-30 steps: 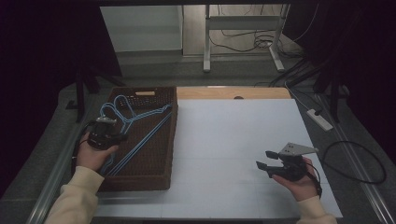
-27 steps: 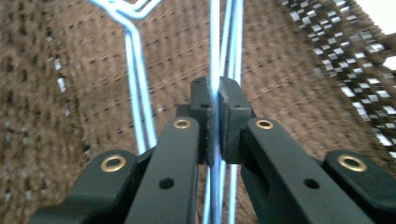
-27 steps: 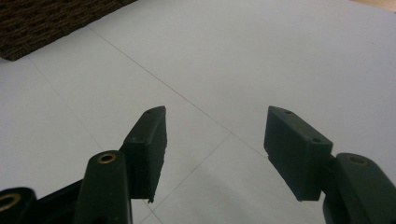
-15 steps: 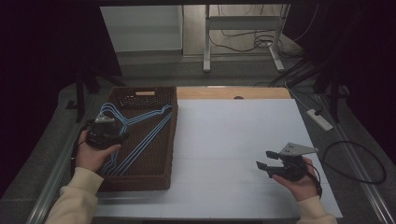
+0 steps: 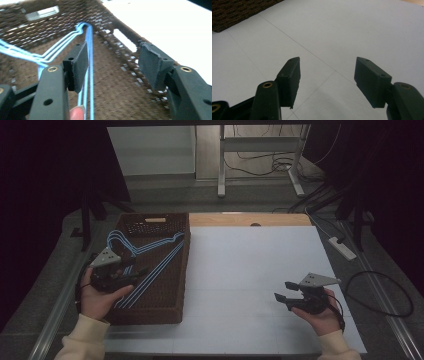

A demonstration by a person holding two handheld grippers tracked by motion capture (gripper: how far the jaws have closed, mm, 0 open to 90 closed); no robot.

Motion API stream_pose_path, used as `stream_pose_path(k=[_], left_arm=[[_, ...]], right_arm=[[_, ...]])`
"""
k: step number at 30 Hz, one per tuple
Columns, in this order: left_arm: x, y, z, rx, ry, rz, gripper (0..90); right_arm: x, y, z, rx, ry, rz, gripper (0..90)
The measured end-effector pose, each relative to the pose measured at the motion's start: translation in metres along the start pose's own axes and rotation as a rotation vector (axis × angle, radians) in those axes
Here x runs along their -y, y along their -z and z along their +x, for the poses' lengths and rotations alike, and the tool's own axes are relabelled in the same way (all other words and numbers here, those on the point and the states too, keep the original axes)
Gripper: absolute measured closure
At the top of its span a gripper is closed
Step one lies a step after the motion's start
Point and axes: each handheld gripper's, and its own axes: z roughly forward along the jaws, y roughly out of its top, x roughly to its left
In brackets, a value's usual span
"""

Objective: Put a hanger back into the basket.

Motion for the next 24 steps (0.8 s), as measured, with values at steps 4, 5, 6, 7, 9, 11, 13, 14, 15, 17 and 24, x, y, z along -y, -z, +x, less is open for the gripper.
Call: stream_pose_path(k=[4, 5, 6, 7, 9, 11, 13, 14, 15, 17, 24], left_arm=[[0.006, 0.0, -0.017, 0.039, -0.022, -0.01, 39.9], [0.007, 0.0, -0.019, 0.045, -0.022, -0.009, 39.8], [0.009, -0.001, -0.023, 0.053, -0.025, -0.007, 39.5], [0.01, -0.001, -0.025, 0.057, -0.026, -0.006, 39.3], [0.013, -0.002, -0.029, 0.071, -0.022, -0.006, 39.0], [0.018, -0.003, -0.035, 0.089, -0.018, -0.009, 38.3], [0.021, -0.003, -0.037, 0.095, -0.017, -0.01, 37.8], [0.023, -0.004, -0.038, 0.096, -0.018, -0.009, 37.8], [0.026, -0.004, -0.041, 0.101, -0.015, -0.015, 37.3], [0.028, -0.004, -0.042, 0.104, -0.015, -0.013, 36.8], [0.034, -0.007, -0.042, 0.101, -0.009, -0.007, 35.4]], right_arm=[[0.0, 0.0, 0.0, 0.002, -0.002, -0.001, 37.8], [0.0, 0.0, 0.0, 0.002, -0.002, -0.002, 37.6], [0.001, 0.0, 0.0, 0.003, -0.003, -0.002, 37.5], [0.001, 0.0, 0.0, 0.003, -0.003, -0.002, 37.2], [0.001, 0.0, 0.0, 0.004, -0.005, -0.001, 37.0], [0.002, 0.001, 0.001, 0.005, -0.005, 0.001, 36.4], [0.003, 0.001, 0.001, 0.006, -0.004, 0.001, 36.2], [0.004, 0.001, 0.001, 0.005, -0.005, 0.005, 36.1], [0.006, 0.002, 0.001, 0.007, -0.009, 0.006, 35.6], [0.006, 0.002, 0.001, 0.006, -0.011, 0.005, 35.5], [0.01, 0.002, 0.003, 0.005, -0.008, 0.011, 34.6]])
